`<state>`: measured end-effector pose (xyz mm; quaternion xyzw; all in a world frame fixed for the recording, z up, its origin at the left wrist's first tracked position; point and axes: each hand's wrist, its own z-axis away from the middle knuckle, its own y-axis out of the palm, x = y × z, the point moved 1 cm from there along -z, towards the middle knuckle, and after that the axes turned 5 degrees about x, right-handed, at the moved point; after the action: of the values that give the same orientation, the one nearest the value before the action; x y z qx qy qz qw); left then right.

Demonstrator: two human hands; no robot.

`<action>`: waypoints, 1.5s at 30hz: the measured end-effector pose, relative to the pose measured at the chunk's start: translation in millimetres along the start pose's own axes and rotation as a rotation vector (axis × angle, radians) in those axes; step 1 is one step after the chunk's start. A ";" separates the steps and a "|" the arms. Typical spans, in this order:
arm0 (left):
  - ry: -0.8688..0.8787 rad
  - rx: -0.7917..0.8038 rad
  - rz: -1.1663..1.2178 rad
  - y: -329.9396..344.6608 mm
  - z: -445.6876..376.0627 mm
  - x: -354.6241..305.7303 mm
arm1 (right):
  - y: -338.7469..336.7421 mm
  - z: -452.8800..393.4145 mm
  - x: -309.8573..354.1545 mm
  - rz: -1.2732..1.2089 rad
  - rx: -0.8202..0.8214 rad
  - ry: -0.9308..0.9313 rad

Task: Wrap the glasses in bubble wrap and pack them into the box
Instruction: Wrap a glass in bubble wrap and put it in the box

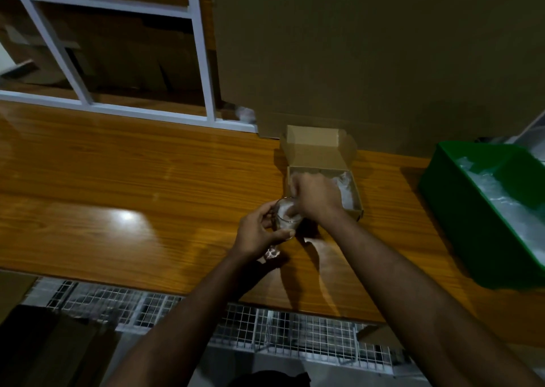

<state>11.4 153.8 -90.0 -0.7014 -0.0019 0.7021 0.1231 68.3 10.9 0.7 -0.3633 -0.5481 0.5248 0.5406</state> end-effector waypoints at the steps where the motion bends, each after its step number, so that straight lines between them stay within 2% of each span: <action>1: 0.002 0.011 0.008 0.2 1.5 -0.3 | 1.0 0.5 -7.9 -0.152 0.058 -0.002; 3: 0.005 0.016 0.040 0.5 5.2 -1.8 | -1.9 6.3 -27.9 -0.518 0.127 -0.035; 5: -0.001 -0.001 0.068 1.4 7.7 -3.8 | -5.5 18.4 -48.1 -0.847 0.089 -0.059; 6: 0.002 -0.008 0.081 1.9 8.8 -3.8 | -5.0 27.5 -54.7 -0.937 0.060 -0.072; 8: 0.027 -0.032 0.102 4.9 11.0 -5.3 | 3.2 47.6 -63.1 -0.975 0.051 -0.129; 12: 0.089 -0.060 0.126 21.1 16.5 -14.0 | 33.5 85.5 -65.7 -1.009 0.148 -0.223; 14: 0.098 -0.049 0.152 32.3 13.5 -17.1 | 42.9 89.4 -68.8 -1.025 0.063 -0.200; 19: 0.112 -0.002 0.172 49.8 -3.2 -34.7 | 24.1 82.4 -82.1 -0.873 -0.075 -0.162; 22: 0.155 0.032 0.104 50.5 -17.9 -43.4 | 3.7 71.5 -89.2 -0.825 -0.124 -0.152; 25: 0.122 0.006 0.098 46.1 -29.9 -45.8 | -12.9 48.2 -104.0 -0.835 -0.202 -0.039; 26: 0.121 -0.043 0.020 43.1 -32.2 -45.6 | -18.1 39.1 -109.6 -0.837 -0.245 0.022; 29: 0.149 -0.196 -0.437 34.9 -40.7 -31.4 | -33.0 13.2 -122.6 -0.793 -0.337 0.146; 31: 0.084 -0.202 -0.520 34.7 -43.7 -22.0 | -37.9 -1.1 -123.8 -0.684 -0.319 0.172; 36: 0.051 -0.203 -0.455 35.9 -42.3 -15.2 | -25.8 -25.5 -103.6 -0.200 -0.064 0.206; 41: 0.046 -0.196 -0.457 33.8 -42.1 -19.4 | -6.8 -32.1 -89.8 0.107 -0.017 0.218; 45: 0.047 -0.202 -0.448 33.7 -43.0 -20.2 | -1.4 -27.5 -86.5 0.229 -0.029 0.195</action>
<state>47.8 110.3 -76.8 -0.7084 -0.2247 0.6369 0.2047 108.4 -67.9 -19.9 -0.4804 -0.4555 0.5373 0.5225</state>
